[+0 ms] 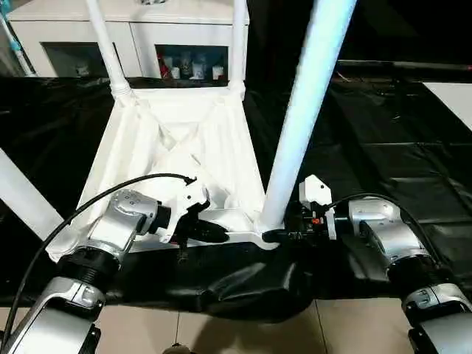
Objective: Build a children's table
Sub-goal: Rotate leg to tighten
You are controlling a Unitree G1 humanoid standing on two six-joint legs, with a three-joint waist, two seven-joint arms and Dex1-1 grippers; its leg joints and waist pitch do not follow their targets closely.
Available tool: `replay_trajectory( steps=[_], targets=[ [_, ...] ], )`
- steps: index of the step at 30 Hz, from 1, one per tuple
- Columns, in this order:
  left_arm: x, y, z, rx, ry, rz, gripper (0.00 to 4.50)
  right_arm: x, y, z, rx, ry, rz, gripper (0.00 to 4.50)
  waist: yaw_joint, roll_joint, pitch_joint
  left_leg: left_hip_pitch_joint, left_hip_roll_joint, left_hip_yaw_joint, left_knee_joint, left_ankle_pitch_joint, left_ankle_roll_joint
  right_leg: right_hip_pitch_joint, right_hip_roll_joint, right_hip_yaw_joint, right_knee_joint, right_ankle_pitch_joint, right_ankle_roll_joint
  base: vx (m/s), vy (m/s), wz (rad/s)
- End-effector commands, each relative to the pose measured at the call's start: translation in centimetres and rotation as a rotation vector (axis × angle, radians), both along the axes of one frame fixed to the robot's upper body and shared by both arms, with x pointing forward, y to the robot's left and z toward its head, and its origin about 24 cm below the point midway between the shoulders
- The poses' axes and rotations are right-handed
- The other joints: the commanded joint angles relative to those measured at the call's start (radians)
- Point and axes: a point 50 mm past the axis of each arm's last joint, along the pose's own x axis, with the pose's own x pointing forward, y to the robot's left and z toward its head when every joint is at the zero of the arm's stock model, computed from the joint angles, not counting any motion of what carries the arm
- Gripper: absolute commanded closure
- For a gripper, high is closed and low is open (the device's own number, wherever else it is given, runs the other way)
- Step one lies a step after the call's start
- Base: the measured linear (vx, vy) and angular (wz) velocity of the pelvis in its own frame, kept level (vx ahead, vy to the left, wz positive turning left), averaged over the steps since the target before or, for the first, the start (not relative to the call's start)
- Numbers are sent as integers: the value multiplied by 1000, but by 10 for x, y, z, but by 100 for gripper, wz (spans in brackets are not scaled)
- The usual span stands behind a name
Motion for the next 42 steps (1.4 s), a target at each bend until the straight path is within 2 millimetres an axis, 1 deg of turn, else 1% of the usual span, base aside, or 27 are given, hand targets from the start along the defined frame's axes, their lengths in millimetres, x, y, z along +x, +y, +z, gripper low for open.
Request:
replay_trajectory(
  steps=[1,7,11,13,14,15,16,17,18,19,20,21,22,23,24,25,26,27,28,31,33,34,35,38,39,40,42],
  targets=[
    [-4,-7,-2,-31,22,-32,450,-4,-3,-7,-31,40,10,192,-1,-13,-72,11,-2,17,-55,-201,69,57,-28,25,-49,-164,-241,0,0,0],
    [-5,-6,-2,-31,25,-29,450,-4,-3,-8,-38,49,9,194,-1,-15,-73,10,-3,17,-54,-190,72,58,-28,24,-47,-148,-244,0,0,0],
    [-1,-8,-2,-40,-7,26,450,1,1,-13,-7,24,-110,194,-3,-11,-72,8,-4,16,-53,-190,69,58,-28,24,-47,-149,-244,0,0,0],
    [5,-12,-3,-45,-39,92,450,6,6,-20,11,12,-223,194,-7,-12,-68,10,-4,16,-57,-227,52,55,-30,25,-53,-205,-232,0,0,0],
    [10,-17,-5,-46,-61,151,450,8,12,-28,30,19,-334,194,-14,-9,-63,7,-7,14,-61,-263,34,53,-31,26,-60,-267,-214,0,0,0],
    [12,-19,-6,-46,-65,170,450,9,15,-31,41,25,-372,194,-19,-13,-58,14,-10,12,-66,-308,9,52,-31,24,-72,-371,-181,0,0,0],
    [12,-19,-6,-46,-65,170,450,9,15,-31,41,25,-372,195,-27,-16,-61,13,-12,7,-66,-323,-3,54,-34,24,-75,-423,-156,-53,-5,-6],
    [15,-23,-8,-41,-73,207,450,9,20,-36,48,27,-434,195,-30,-14,-61,12,-12,6,-68,-327,-5,52,-34,24,-76,-438,-148,-53,-5,-6],
    [17,-27,-9,-39,-78,235,450,10,25,-40,56,33,-495,196,-34,-12,-56,18,-13,7,-67,-355,-4,43,-32,24,-88,-493,-128,0,0,0],
    [19,-31,-10,-38,-82,261,450,11,30,-44,59,37,-548,196,-35,-13,-57,22,-14,7,-65,-366,-3,41,-34,25,-92,-518,-120,0,0,0],
    [21,-35,-11,-39,-86,292,450,12,35,-46,63,36,-599,196,-36,-8,-56,20,-14,4,-67,-367,-8,42,-34,25,-91,-525,-117,0,0,0],
    [23,-38,-12,-40,-88,317,450,13,39,-47,66,34,-640,196,-43,-10,-53,18,-18,3,-69,-383,-12,42,-30,19,-97,-561,-100,0,0,0],
    [25,-43,-12,-43,-93,353,450,16,44,-50,56,43,-727,196,-44,-11,-53,21,-19,1,-69,-394,-13,41,-30,17,-101,-583,-91,0,0,0],
    [27,-49,-13,-46,-95,388,450,19,49,-53,42,48,-813,196,-49,6,-52,27,-18,0,-69,-417,-19,34,-29,16,-105,-592,-90,0,0,0],
    [29,-54,-14,-44,-102,417,450,21,55,-54,33,56,-879,196,-59,1,-52,28,-23,-3,-68,-439,-23,36,-27,8,-110,-615,-85,0,0,0],
    [32,-58,-15,-44,-110,450,450,23,61,-55,27,65,-928,196,-66,8,-52,30,-22,-5,-69,-455,-27,35,-29,4,-114,-628,-82,0,0,0],
    [33,-60,-15,-41,-114,465,450,24,66,-54,33,73,-956,196,-70,5,-52,29,-24,-7,-69,-464,-23,37,-27,-1,-118,-635,-75,0,0,0],
    [35,-63,-17,-22,-127,490,450,27,79,-51,66,115,-1030,197,-75,8,-53,33,-24,-10,-71,-487,-12,37,-28,-9,-125,-637,-66,0,0,0],
    [35,-63,-17,-22,-127,490,450,27,79,-51,66,115,-1030,197,-75,8,-53,33,-24,-10,-71,-487,-12,37,-28,-9,-125,-637,-66,0,0,0],
    [36,-62,-18,1,-138,483,450,28,95,-45,80,101,-976,197,-81,7,-52,37,-23,-12,-74,-524,2,35,-26,-15,-132,-620,-69,0,0,0],
    [35,-59,-18,9,-136,477,450,26,101,-42,104,84,-911,197,-82,10,-55,34,-19,-12,-79,-520,9,39,-29,-11,-129,-585,-80,0,0,0],
    [35,-57,-19,17,-136,477,450,25,104,-41,129,82,-879,197,-80,7,-57,32,-19,-11,-80,-514,14,41,-30,-9,-127,-564,-88,0,0,0],
    [35,-54,-20,27,-137,475,450,25,103,-39,147,70,-866,141,-80,6,-56,30,-18,-10,-82,-508,16,42,-31,-7,-126,-555,-93,0,0,0],
    [35,-46,-22,53,-135,464,450,29,96,-34,165,24,-859,127,-77,5,-57,31,-19,-5,-80,-490,26,38,-33,1,-123,-533,-113,0,0,0],
    [35,-43,-22,58,-135,455,450,32,89,-31,172,14,-873,127,-77,8,-57,30,-19,-5,-81,-480,27,41,-32,2,-121,-526,-118,0,0,0],
    [34,-41,-22,61,-135,449,450,34,86,-29,176,10,-882,94,-76,7,-57,28,-19,-4,-82,-469,27,43,-32,2,-120,-521,-121,0,0,0],
    [34,-37,-22,67,-134,427,450,37,76,-25,167,-13,-857,94,-74,8,-58,32,-18,-2,-81,-464,29,41,-32,3,-121,-517,-126,0,0,0]
  ],
)
